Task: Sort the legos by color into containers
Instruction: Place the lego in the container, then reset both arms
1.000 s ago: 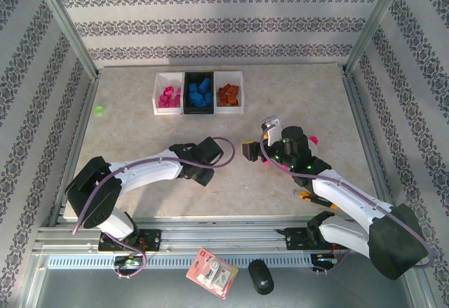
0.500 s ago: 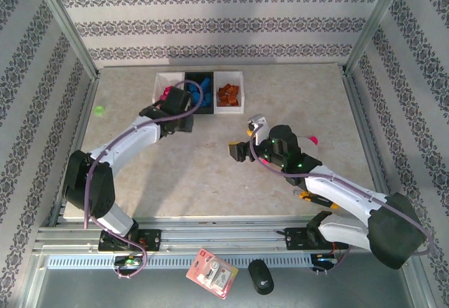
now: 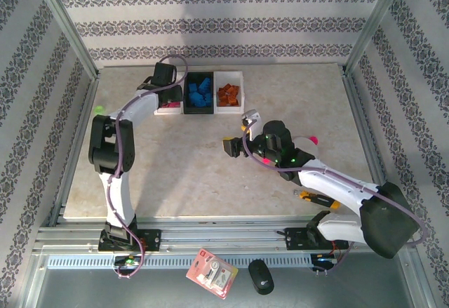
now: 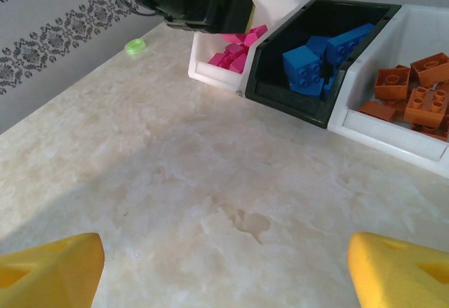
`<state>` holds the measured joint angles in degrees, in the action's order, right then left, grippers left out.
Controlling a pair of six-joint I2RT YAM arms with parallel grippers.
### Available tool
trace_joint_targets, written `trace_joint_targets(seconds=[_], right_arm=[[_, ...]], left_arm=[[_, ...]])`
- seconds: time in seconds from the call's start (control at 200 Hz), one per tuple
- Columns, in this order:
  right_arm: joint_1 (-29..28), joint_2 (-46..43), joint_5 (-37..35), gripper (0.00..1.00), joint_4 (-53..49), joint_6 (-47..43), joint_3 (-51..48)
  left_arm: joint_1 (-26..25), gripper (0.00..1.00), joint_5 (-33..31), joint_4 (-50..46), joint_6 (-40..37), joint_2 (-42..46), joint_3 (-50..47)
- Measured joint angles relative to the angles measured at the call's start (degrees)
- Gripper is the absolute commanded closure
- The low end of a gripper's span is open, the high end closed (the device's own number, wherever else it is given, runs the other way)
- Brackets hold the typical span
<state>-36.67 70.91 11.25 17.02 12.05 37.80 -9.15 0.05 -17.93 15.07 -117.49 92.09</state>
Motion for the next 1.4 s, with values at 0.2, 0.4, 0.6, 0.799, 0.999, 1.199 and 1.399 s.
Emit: trace_joint_targets(seconds=[0.2,0.4,0.6,0.799,0.999,1.199,1.399], right_arm=[[0.0,1.9,-0.17,0.11,-0.09,-0.02,1.16],[0.02,3.21,-0.28,0.11,-0.5,-0.04,3.26],[1.55,3.15,-0.28,0.11,-0.55,-0.46,3.56],[7.04,0.92,-1.11,0.1,-0.94,-1.95,3.54],[12.59,-1.97,-6.16,0.09,-0.61,-6.08,2.4],[18.21,-2.03,-14.38,0.04,1.75,-9.62,-1.62],[24.74,-1.97,-20.9,0.03,5.25,-9.92,-7.54]], left_arm=[[1.77,0.32,1.7,0.02,-0.2,-1.86,2.25],[1.81,0.01,3.48,1.27,-1.36,-1.29,1.79],[1.81,0.01,5.55,4.39,-1.51,6.86,-5.68],[1.77,0.01,1.73,12.55,-1.33,23.54,-20.98],[1.75,0.01,-4.76,21.11,-1.11,35.6,-38.21],[1.7,0.01,-10.45,26.58,-2.51,44.26,-55.19],[1.66,0.01,-13.92,38.88,-9.18,50.27,-65.68]])
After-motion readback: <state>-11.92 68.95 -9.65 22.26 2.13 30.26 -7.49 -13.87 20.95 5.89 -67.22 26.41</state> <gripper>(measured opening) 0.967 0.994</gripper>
